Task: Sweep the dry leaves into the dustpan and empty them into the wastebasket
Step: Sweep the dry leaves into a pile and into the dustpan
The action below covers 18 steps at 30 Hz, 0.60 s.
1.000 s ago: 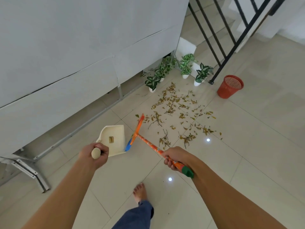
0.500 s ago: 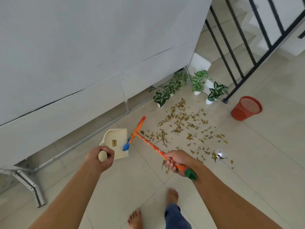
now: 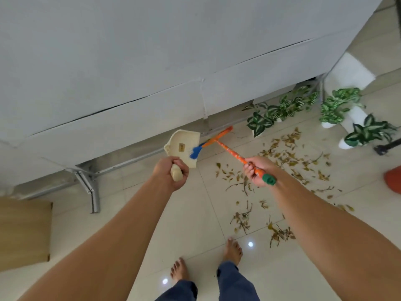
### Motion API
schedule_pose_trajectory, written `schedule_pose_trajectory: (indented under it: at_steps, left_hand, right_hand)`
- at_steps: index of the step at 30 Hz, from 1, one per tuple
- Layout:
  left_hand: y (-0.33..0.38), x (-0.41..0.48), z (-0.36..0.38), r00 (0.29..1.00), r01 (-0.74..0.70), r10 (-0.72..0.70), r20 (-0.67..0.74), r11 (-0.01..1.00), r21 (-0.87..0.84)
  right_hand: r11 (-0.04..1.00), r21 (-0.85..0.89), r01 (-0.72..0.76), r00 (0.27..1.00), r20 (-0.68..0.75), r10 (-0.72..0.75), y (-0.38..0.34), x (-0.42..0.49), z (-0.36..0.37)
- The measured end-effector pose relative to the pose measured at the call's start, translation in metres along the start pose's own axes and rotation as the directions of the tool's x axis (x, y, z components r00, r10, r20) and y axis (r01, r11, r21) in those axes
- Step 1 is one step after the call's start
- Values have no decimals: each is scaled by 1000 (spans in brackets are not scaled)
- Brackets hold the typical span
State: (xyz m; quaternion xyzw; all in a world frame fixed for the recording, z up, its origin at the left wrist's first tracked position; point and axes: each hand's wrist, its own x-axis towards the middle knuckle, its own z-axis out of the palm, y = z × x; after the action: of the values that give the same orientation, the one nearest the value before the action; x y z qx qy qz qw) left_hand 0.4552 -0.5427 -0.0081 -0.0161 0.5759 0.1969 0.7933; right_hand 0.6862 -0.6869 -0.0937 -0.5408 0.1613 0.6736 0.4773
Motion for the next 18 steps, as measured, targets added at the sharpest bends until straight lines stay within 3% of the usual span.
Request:
schedule_pose_trajectory:
  at_steps: [8, 14, 18]
  left_hand:
    - [-16, 11, 24, 999, 14, -15, -35, 1000, -21]
    - [-17, 17, 28, 997, 5, -13, -75, 995, -103]
    - [-24, 18, 29, 995, -11, 1, -97, 995, -101]
  right_hand:
    - [995, 89, -39, 999, -14, 41, -30, -3, -40]
    - [999, 35, 26, 999, -28, -25, -22, -15, -46]
    - [1000, 12, -24, 999, -25, 25, -41, 14, -46]
